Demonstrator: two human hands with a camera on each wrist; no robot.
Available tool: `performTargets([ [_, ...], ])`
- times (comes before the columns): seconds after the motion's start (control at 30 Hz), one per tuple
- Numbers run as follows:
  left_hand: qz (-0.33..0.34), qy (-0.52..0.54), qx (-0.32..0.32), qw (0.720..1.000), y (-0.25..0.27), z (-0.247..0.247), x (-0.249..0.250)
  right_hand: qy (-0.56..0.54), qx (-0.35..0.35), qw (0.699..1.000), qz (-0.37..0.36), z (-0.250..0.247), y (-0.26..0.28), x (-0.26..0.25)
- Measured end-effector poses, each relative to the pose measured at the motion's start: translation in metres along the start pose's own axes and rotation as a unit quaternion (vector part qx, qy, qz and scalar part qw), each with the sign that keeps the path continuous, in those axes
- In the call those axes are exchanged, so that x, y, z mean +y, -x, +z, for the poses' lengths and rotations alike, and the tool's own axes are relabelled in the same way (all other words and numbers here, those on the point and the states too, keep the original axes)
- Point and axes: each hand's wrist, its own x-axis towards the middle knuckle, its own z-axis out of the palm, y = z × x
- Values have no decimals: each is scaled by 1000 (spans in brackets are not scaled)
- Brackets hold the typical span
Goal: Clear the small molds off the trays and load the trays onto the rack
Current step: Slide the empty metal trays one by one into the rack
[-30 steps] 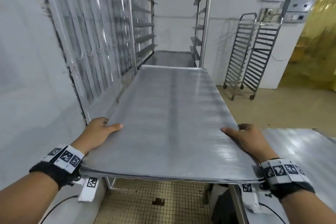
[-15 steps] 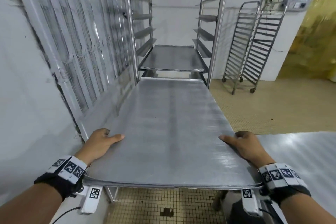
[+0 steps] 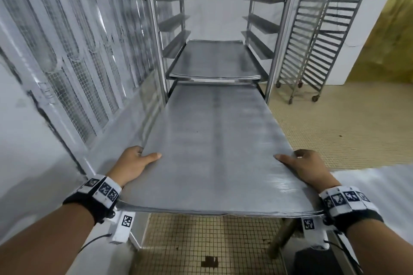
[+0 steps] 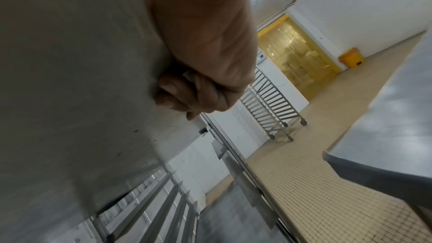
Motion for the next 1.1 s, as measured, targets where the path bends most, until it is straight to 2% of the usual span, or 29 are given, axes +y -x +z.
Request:
performTargets([
  [0.23,13,-9,9,1000,-65,30,0,5,-20,1000,-8,19,-84,13],
  [0.37,16,-57,11,998,-101,43,0,-4,-34,999,-7,26,-137,27],
  [0.53,18,-90,22,996,-141,54,2,-9,-35,999,-9,39,-178,27],
  [0.87,13,-48,24,998,-236,66,-19,-35,-34,999,25,75,-257,32],
  [1.1,12,-2,-1,1000,-309,71,0,-29,-13,999,25,99,-317,10],
])
